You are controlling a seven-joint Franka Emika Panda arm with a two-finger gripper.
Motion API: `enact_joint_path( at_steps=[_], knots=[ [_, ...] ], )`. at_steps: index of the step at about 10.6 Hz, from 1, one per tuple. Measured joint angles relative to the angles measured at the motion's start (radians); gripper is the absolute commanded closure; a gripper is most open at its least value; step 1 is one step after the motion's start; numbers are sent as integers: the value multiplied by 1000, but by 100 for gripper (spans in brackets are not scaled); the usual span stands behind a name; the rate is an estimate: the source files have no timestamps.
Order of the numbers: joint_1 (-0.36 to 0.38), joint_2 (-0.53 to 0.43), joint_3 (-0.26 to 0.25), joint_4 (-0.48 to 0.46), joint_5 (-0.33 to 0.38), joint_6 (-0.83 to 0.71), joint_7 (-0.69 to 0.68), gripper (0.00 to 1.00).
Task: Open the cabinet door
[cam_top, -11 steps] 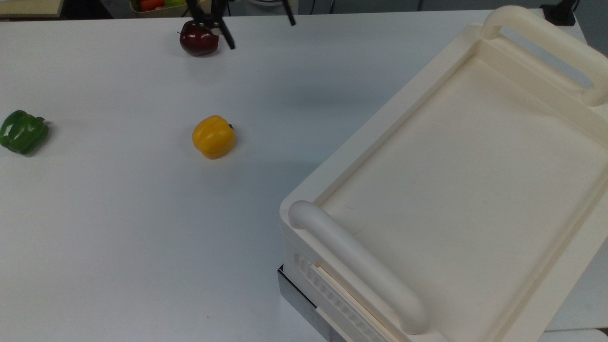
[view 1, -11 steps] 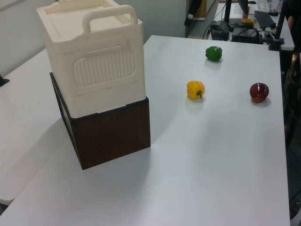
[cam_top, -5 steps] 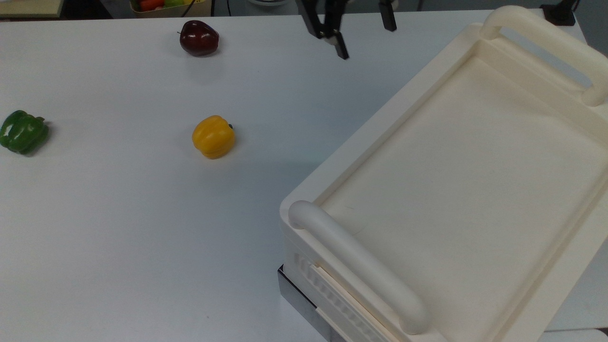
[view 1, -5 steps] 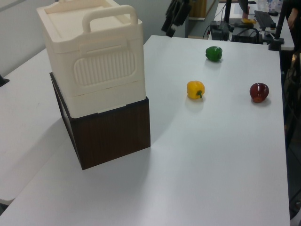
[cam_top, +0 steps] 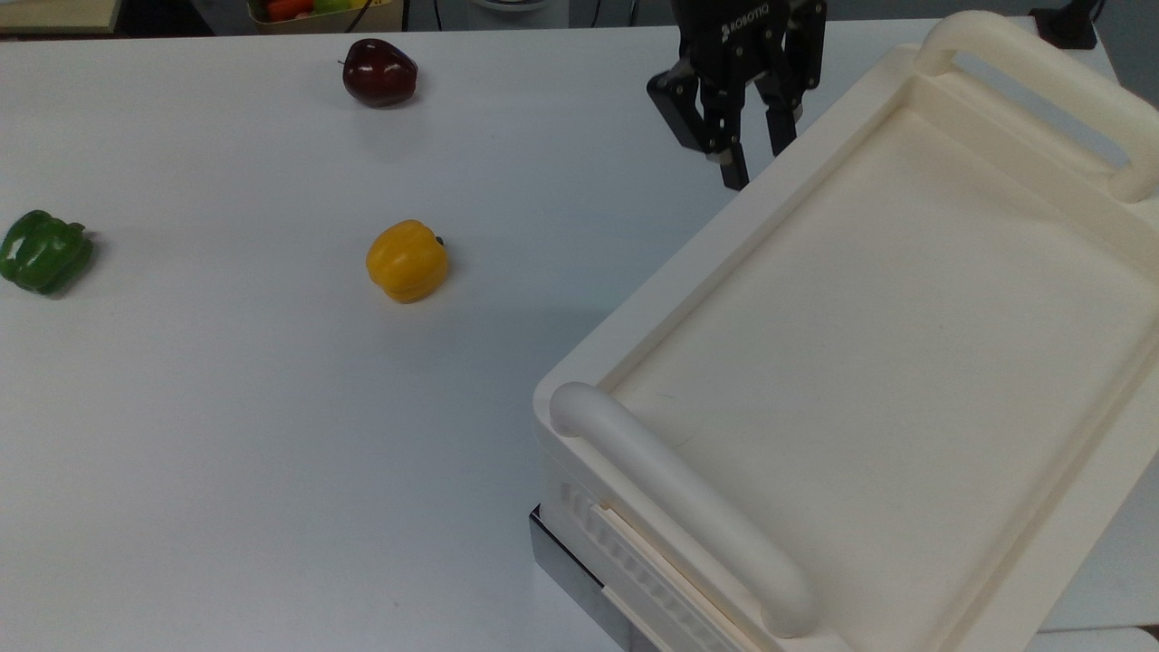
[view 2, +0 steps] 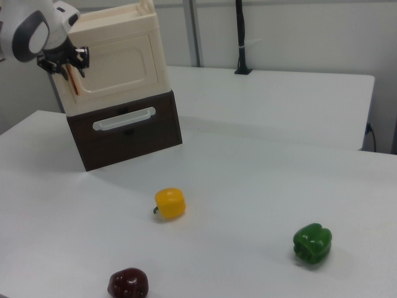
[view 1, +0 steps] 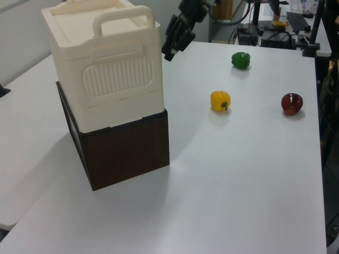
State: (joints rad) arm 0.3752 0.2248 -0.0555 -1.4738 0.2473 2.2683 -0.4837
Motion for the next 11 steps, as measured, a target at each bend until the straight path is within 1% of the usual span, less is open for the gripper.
enact_joint_path(
  at_steps=[1, 2, 5, 11],
  knots=[
    [0, 15, -1, 0, 0, 17, -4, 62],
    [0, 25, -1, 0, -2, 30, -7, 62],
    [16, 26, -2, 0, -39, 30, -15, 62],
    [21, 26, -5, 1, -41, 30, -15, 58]
  ],
)
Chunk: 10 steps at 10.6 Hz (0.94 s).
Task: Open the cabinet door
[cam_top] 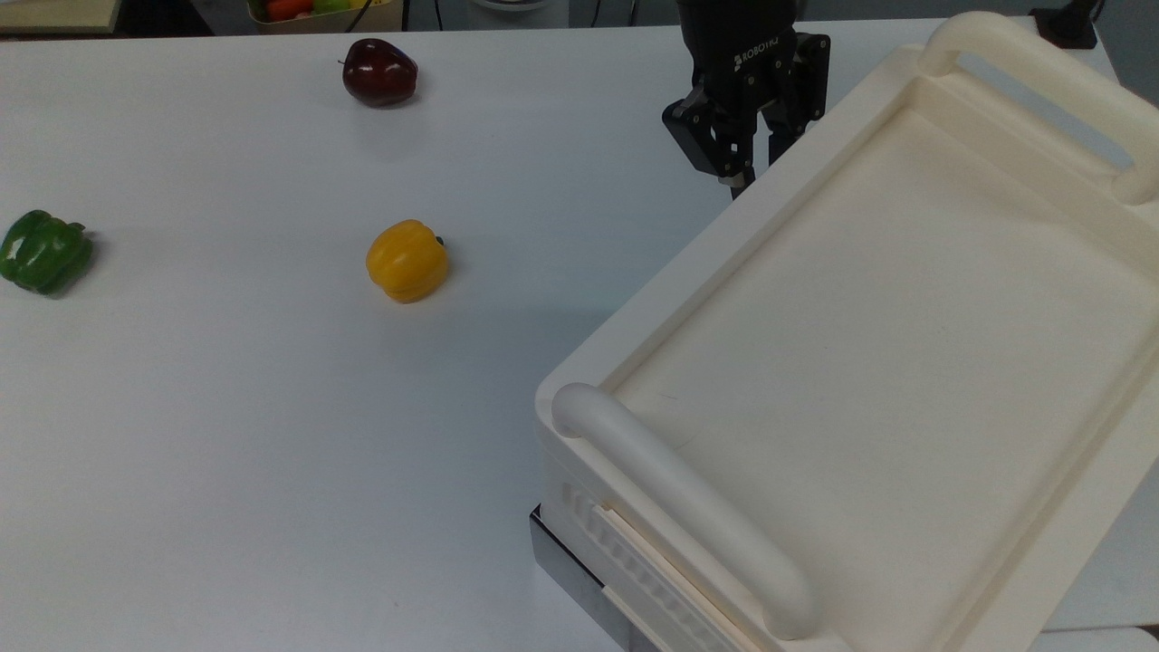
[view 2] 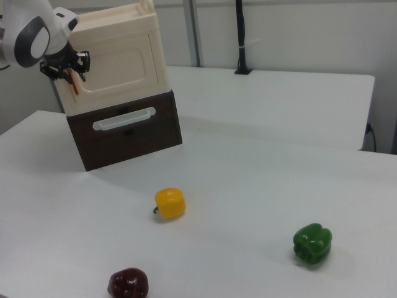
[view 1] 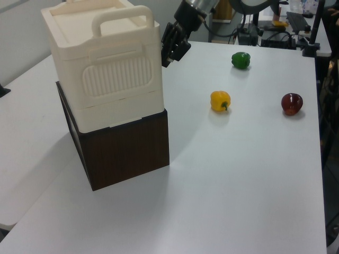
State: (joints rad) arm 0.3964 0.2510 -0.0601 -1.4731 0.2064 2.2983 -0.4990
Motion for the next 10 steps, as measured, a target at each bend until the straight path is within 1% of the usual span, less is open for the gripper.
enact_joint_path(
  at_steps=[6, 8, 9, 10],
  knots=[
    [4, 0, 0, 0, 0, 0, 0, 57],
    [17, 1, 1, 1, 4, 1, 5, 57],
    [23, 2, 1, 0, 4, 3, 15, 66],
    [25, 2, 0, 0, 4, 3, 17, 84]
  ],
)
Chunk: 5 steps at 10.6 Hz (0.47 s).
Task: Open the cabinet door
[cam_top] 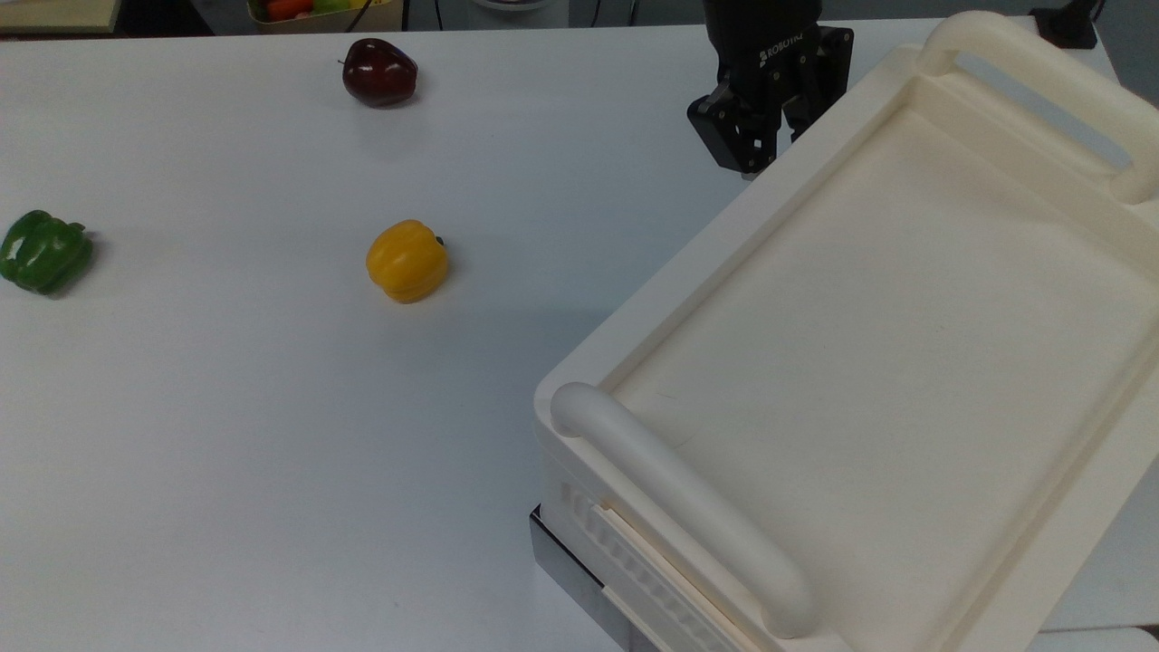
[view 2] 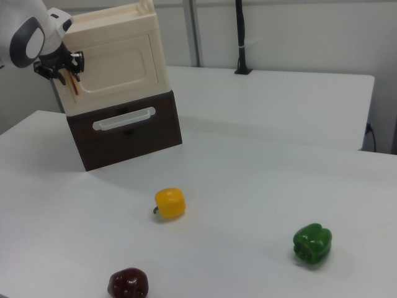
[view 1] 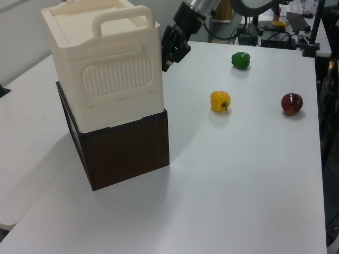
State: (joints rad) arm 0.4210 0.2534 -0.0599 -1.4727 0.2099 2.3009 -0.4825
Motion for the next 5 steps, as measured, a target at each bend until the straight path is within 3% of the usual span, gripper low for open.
enact_joint_path(
  at_steps=[1, 5],
  knots=[
    [2, 0, 0, 0, -2, 0, 0, 97],
    [6, 1, -7, 0, -13, 8, 0, 100]
  ],
)
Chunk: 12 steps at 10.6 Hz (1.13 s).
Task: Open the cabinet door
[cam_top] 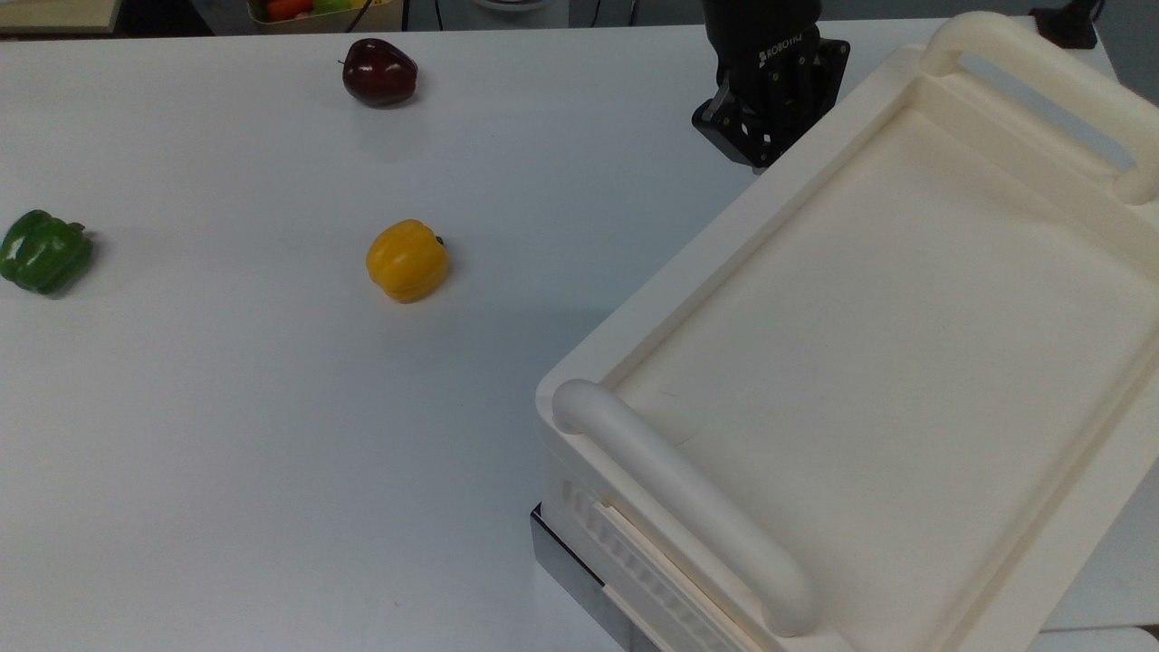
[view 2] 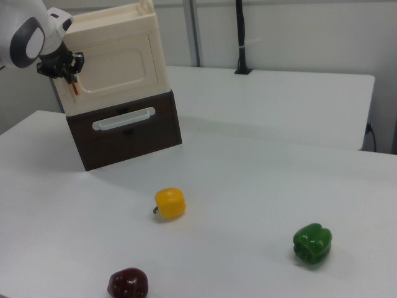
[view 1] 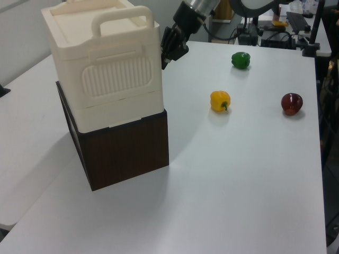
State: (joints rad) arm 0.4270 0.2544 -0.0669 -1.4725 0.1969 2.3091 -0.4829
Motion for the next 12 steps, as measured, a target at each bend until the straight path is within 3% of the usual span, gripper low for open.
enact_joint_path(
  at_steps=[5, 8, 10, 12],
  knots=[
    [-2, -4, -1, -1, 1, -8, 31, 100],
    [-35, -45, -9, 2, 0, -156, 45, 100],
    [-86, -84, -14, 0, 0, -281, 44, 76],
    [-160, -110, -16, -2, 0, -387, 113, 3]
  ],
)
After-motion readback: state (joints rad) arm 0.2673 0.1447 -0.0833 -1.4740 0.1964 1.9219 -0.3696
